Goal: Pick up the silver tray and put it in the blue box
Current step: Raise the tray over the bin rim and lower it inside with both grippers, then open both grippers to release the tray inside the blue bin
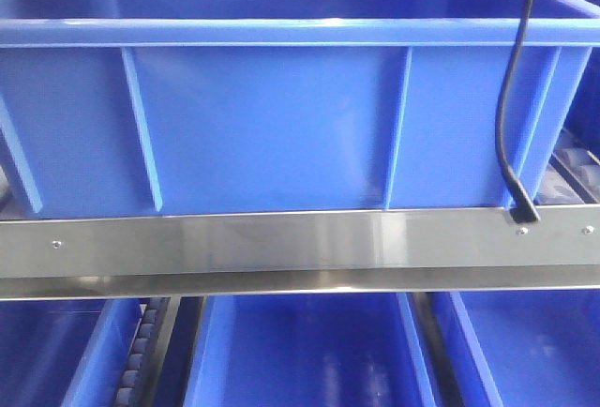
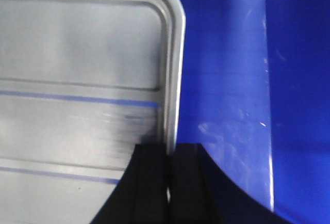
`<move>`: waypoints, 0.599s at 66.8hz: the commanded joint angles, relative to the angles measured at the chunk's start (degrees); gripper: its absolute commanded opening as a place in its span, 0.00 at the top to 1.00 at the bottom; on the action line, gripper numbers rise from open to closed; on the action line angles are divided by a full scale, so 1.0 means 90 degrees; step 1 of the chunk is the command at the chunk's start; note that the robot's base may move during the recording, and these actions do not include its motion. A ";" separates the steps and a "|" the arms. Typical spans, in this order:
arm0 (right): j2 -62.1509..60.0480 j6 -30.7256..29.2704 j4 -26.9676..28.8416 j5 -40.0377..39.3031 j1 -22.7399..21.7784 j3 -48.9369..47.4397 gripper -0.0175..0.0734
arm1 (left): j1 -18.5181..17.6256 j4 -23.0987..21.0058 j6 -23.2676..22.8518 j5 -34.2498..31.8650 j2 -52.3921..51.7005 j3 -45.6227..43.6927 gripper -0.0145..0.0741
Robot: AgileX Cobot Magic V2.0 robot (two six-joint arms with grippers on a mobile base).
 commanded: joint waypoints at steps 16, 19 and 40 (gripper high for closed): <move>-0.0220 -0.0127 0.0504 -0.1378 0.0028 -0.0301 0.75 | 0.0025 -0.0629 0.0018 -0.1031 -0.0046 -0.0280 0.84; -0.0220 -0.0127 0.0504 -0.1371 0.0028 -0.0301 0.75 | 0.0025 -0.0629 0.0018 -0.1031 -0.0046 -0.0280 0.84; -0.0220 -0.0127 0.0433 -0.1346 0.0028 -0.0301 0.75 | 0.0025 -0.0536 0.0018 -0.1031 -0.0046 -0.0280 0.79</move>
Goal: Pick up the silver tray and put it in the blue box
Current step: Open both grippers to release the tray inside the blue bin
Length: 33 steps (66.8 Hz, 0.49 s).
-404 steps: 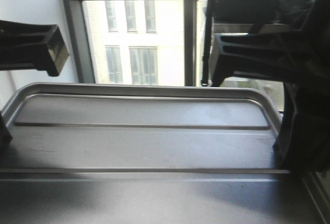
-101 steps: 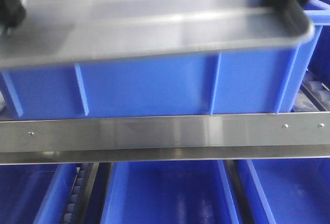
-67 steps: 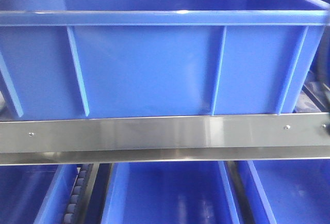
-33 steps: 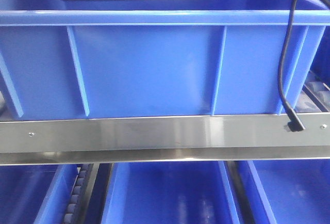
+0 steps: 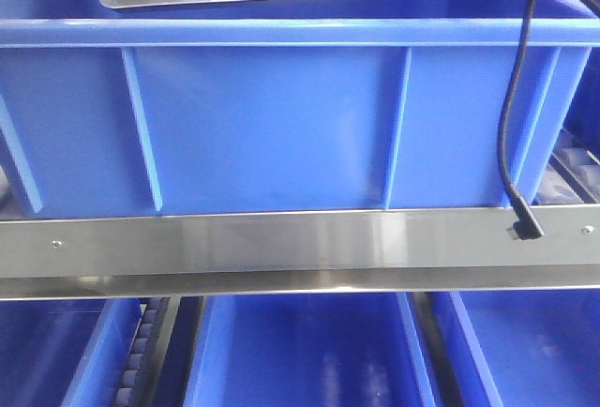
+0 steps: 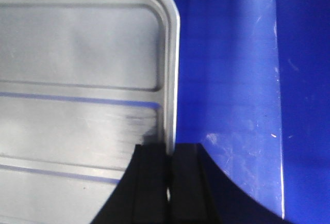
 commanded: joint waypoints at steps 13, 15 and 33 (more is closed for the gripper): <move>-0.0307 -0.0088 0.0273 -0.0964 0.0083 -0.0301 0.67 | -0.0131 -0.0424 0.0007 -0.0863 -0.0276 -0.0280 0.51; -0.0307 -0.0088 0.0225 -0.0914 0.0073 -0.0301 0.63 | -0.0117 -0.0412 0.0007 -0.0863 -0.0276 -0.0280 0.49; -0.0307 -0.0082 0.0219 -0.0684 -0.0117 -0.0301 0.25 | 0.0173 -0.0422 0.0007 -0.0863 -0.0276 -0.0280 0.49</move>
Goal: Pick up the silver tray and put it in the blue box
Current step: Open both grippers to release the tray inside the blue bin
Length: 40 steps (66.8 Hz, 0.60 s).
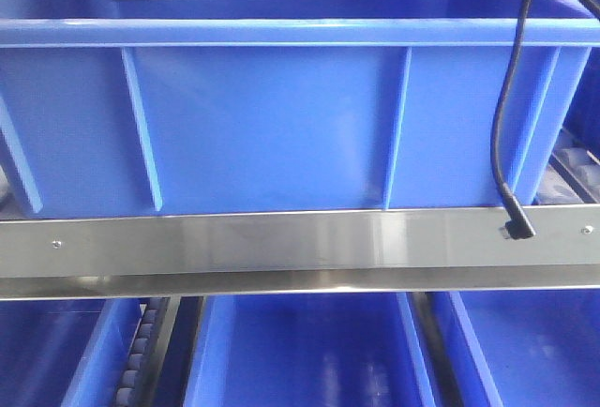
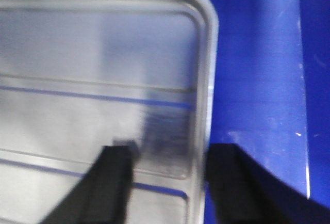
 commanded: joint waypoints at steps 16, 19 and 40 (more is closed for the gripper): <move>-0.0307 -0.0068 -0.0070 -0.0625 -0.0065 -0.0278 0.26 | 0.0111 -0.0020 -0.0007 -0.0500 -0.0276 -0.0244 0.51; -0.0307 -0.0068 -0.0070 -0.0632 -0.0065 -0.0278 0.27 | 0.0111 -0.0020 -0.0007 -0.0500 -0.0276 -0.0244 0.57; -0.0307 -0.0068 -0.0064 -0.0668 -0.0065 -0.0278 0.73 | 0.0128 -0.0036 -0.0007 -0.0510 -0.0276 -0.0244 0.85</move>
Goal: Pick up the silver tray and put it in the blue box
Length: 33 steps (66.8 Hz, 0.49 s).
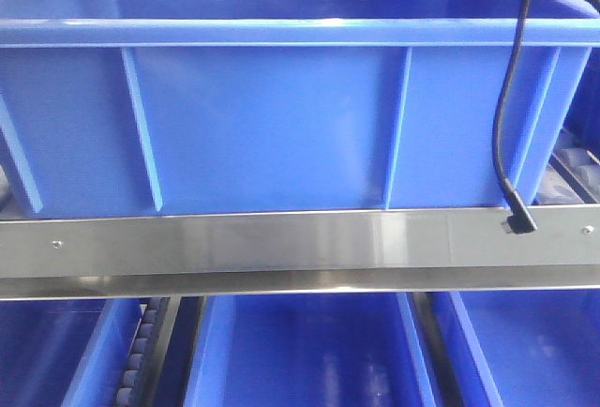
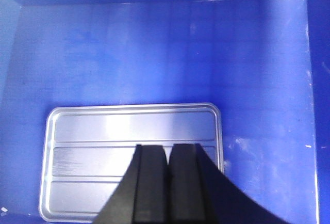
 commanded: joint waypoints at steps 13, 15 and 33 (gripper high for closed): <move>-0.0339 -0.0156 -0.0073 -0.0389 -0.0039 -0.0145 0.75 | 0.0068 -0.0099 -0.0017 0.0134 -0.0276 -0.0201 0.84; -0.0359 -0.0236 -0.0073 -0.0486 -0.0030 -0.0086 0.75 | 0.0068 -0.0131 -0.0017 0.0161 -0.0293 -0.0167 0.84; -0.1299 -0.0650 -0.0082 -0.2213 0.0178 0.1517 0.75 | 0.0068 -0.0304 -0.0017 -0.0903 -0.1128 0.1177 0.84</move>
